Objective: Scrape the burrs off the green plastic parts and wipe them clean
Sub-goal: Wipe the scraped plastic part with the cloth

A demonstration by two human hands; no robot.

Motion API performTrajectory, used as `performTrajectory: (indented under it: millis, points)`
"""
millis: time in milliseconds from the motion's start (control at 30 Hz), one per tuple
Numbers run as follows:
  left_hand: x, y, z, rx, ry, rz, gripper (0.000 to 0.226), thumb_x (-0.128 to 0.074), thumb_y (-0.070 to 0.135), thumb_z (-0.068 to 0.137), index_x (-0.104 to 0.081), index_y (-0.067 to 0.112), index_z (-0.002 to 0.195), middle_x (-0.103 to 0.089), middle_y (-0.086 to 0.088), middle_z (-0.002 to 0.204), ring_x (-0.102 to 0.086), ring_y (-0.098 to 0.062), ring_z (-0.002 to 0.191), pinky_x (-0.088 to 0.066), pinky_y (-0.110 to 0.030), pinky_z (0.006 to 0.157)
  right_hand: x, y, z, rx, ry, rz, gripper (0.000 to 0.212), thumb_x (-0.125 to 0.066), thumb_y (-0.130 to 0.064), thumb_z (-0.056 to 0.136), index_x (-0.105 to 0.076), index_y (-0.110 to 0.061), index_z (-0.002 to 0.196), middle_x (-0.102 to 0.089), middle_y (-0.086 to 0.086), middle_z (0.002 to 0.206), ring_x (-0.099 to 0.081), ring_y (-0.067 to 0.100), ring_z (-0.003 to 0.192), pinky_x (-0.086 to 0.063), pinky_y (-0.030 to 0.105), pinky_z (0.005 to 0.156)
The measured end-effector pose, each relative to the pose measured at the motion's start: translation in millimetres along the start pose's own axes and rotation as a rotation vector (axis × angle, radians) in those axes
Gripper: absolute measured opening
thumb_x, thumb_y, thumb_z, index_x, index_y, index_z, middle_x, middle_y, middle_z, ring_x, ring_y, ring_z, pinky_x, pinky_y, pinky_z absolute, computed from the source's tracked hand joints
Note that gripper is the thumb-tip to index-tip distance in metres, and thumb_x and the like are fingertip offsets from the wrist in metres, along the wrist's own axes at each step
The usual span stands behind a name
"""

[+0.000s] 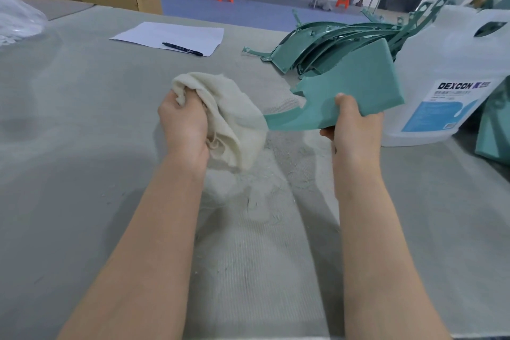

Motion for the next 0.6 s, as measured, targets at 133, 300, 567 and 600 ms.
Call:
performTrajectory:
  millis: [133, 300, 567, 600]
  points:
    - [2.6, -0.4, -0.5, 0.118, 0.011, -0.188, 0.026, -0.041, 0.018, 0.101, -0.063, 0.009, 0.09, -0.063, -0.007, 0.086, -0.061, -0.023, 0.078, -0.053, -0.036, 0.073, -5.1, -3.0, -3.1, 0.066, -0.05, -0.036, 0.023, -0.052, -0.011, 0.092, -0.052, -0.03, 0.078, -0.061, -0.024, 0.06, -0.055, -0.007, 0.051, -0.044, 0.015, 0.044]
    - [-3.5, -4.3, -0.8, 0.228, -0.094, -0.249, 0.015, -0.041, 0.025, 0.102, -0.055, 0.019, 0.105, -0.06, 0.001, 0.09, -0.058, -0.017, 0.076, -0.045, -0.022, 0.054, -6.5, -1.4, -4.8, 0.076, -0.051, -0.014, 0.023, -0.052, -0.015, 0.096, -0.053, -0.033, 0.082, -0.062, -0.022, 0.072, -0.059, -0.009, 0.059, -0.047, 0.016, 0.049]
    - [0.3, 5.8, -2.0, -0.089, 0.044, -0.107, 0.015, -0.043, 0.001, 0.096, -0.052, 0.012, 0.091, -0.059, -0.006, 0.093, -0.057, -0.018, 0.083, -0.052, -0.038, 0.085, -13.0, -1.2, -9.7, 0.043, -0.091, 0.039, 0.022, -0.052, -0.014, 0.098, -0.055, -0.031, 0.085, -0.063, -0.023, 0.069, -0.058, -0.008, 0.059, -0.048, 0.018, 0.05]
    - [3.3, 6.6, -1.4, -0.097, 0.077, -0.117, 0.02, -0.042, 0.001, 0.096, -0.054, 0.014, 0.087, -0.06, -0.007, 0.093, -0.057, -0.019, 0.085, -0.052, -0.042, 0.089, -13.3, -1.8, -10.3, 0.043, -0.1, 0.039, 0.022, -0.052, -0.014, 0.098, -0.055, -0.031, 0.085, -0.062, -0.024, 0.068, -0.058, -0.009, 0.058, -0.049, 0.018, 0.05]
Point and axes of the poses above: each hand's wrist, its own z-axis towards the middle knuckle, its own x-axis out of the back of the hand, y = z × x, the point moved 3 cm from there along z, towards the middle knuckle
